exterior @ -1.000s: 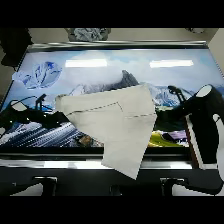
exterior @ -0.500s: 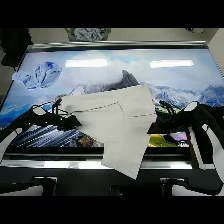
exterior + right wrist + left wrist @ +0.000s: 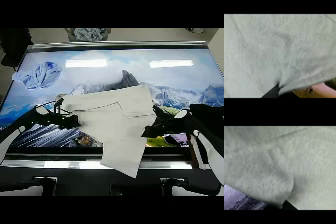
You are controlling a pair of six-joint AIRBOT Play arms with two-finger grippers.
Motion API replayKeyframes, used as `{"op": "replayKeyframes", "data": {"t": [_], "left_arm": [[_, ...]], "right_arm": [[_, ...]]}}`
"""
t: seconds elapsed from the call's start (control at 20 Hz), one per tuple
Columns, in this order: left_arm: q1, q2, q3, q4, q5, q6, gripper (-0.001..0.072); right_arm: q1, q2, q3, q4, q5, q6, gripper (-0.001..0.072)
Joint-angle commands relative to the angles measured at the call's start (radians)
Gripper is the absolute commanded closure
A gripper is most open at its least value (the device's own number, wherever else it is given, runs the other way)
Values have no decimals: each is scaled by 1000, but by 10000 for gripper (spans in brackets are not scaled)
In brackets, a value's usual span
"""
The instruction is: Fold the shirts.
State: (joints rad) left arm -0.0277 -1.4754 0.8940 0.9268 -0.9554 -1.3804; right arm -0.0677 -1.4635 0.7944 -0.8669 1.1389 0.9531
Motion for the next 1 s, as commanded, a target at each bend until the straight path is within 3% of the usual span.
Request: {"op": "replayKeyframes", "data": {"t": [0.0, 0.25, 0.4, 0.55, 0.75, 0.95], "left_arm": [[8, 21, 58, 9, -92, 67, 680], [11, 284, 408, 283, -217, 84, 682], [16, 434, 757, 296, -230, 78, 681], [14, 511, 1089, 243, -230, 0, 680], [14, 564, 1213, 38, -227, -1, 680], [14, 600, 1167, 89, -290, -47, 680]], "right_arm": [[58, 13, 22, 13, -56, -13, 662], [53, 299, 344, -196, -68, -126, 661], [53, 550, 623, -296, -301, -120, 661], [53, 757, 779, -317, -499, -119, 661], [53, 903, 808, -348, -443, -64, 661], [53, 932, 808, -492, -325, 32, 661]]}}
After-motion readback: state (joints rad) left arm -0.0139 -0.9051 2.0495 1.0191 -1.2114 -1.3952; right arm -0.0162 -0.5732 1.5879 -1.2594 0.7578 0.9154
